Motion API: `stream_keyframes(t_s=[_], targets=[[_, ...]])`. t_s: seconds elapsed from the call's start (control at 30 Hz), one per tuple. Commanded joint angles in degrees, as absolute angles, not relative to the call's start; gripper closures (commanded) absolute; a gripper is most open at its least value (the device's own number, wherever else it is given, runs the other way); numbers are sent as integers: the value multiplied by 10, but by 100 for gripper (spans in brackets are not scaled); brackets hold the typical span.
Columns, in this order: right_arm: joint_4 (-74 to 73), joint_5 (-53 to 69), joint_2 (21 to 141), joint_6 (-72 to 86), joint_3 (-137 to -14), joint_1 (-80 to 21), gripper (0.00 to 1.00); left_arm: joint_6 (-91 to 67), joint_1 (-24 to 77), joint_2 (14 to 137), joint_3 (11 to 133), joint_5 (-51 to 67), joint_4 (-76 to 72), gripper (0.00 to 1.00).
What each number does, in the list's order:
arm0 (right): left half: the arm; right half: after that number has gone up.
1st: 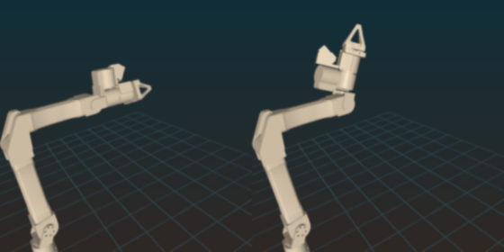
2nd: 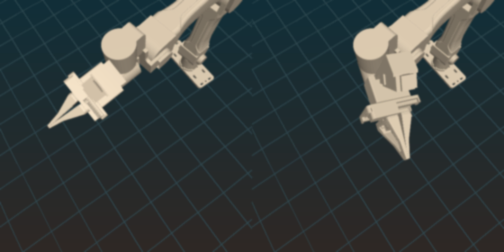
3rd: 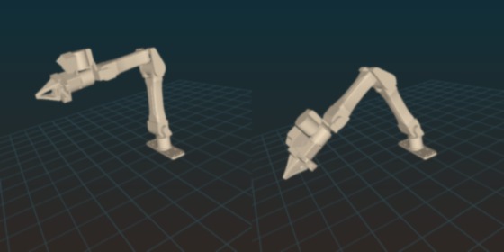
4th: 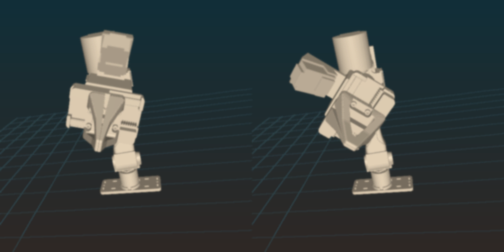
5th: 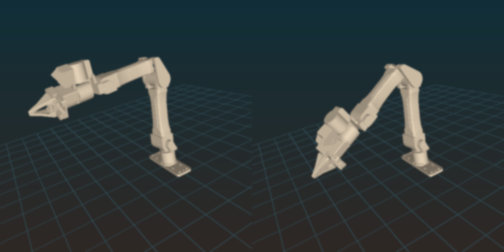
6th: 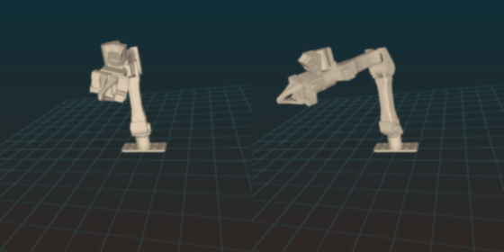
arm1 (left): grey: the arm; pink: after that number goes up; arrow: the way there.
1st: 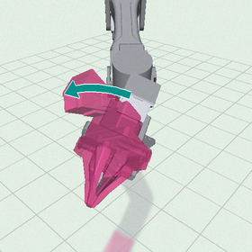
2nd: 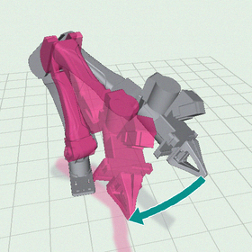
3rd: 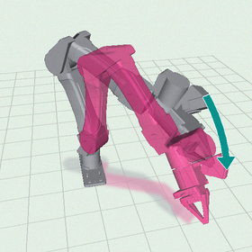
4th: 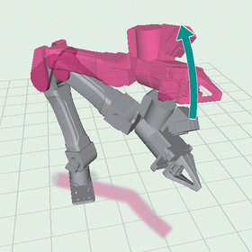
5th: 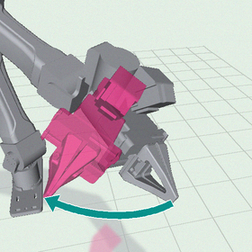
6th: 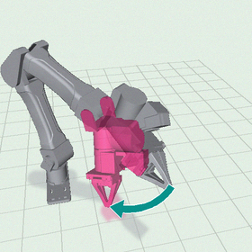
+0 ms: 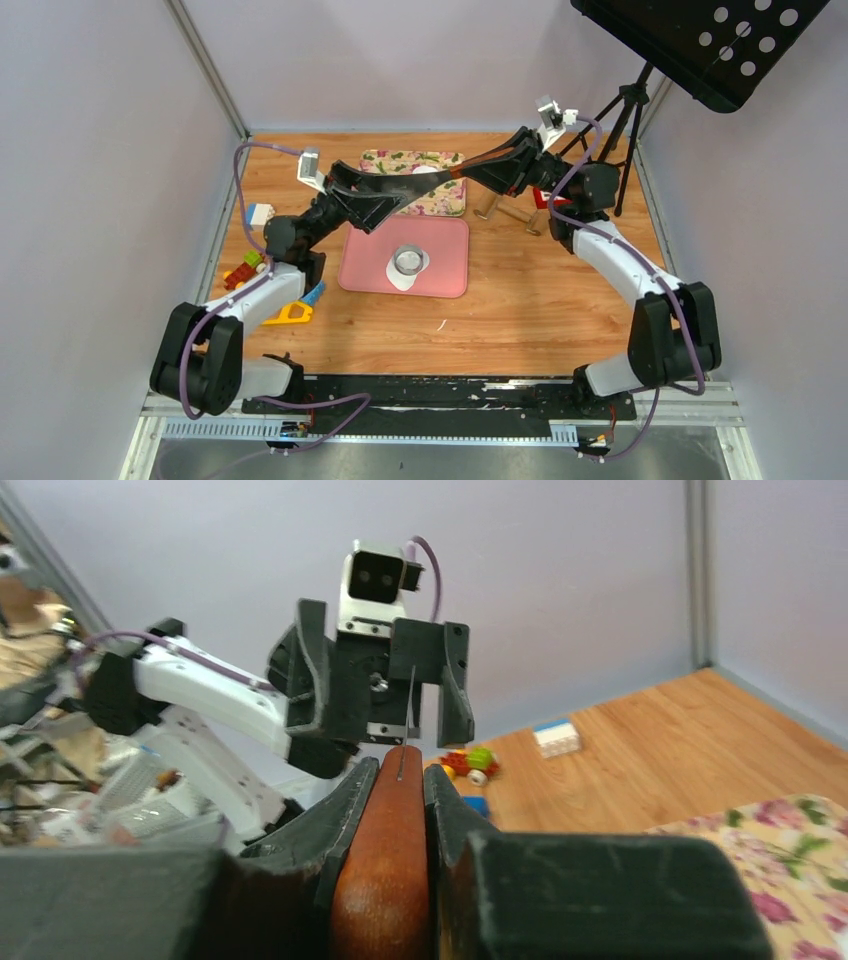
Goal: Roll out the dumpling wrappers from the dough
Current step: Pick up the spatula from the center of the board, then remove the dumpling wrapper from the work surface.
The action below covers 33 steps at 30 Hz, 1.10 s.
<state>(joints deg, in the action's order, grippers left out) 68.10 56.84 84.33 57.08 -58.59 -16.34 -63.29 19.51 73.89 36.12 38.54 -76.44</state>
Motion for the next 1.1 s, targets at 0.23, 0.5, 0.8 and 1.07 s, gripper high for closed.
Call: stream_keyframes(t_s=[0.23,0.5,0.8,1.07], targets=[[141,416,721,146,-614,-165,100,-523,43,696,430,431,-604,0],[95,312,736,185,-538,-163,100,-16,30,677,476,273,-119,0],[143,290,798,293,-493,-164,100,95,33,739,472,121,-33,7],[146,270,843,341,-508,-165,100,162,89,797,462,16,-40,20]])
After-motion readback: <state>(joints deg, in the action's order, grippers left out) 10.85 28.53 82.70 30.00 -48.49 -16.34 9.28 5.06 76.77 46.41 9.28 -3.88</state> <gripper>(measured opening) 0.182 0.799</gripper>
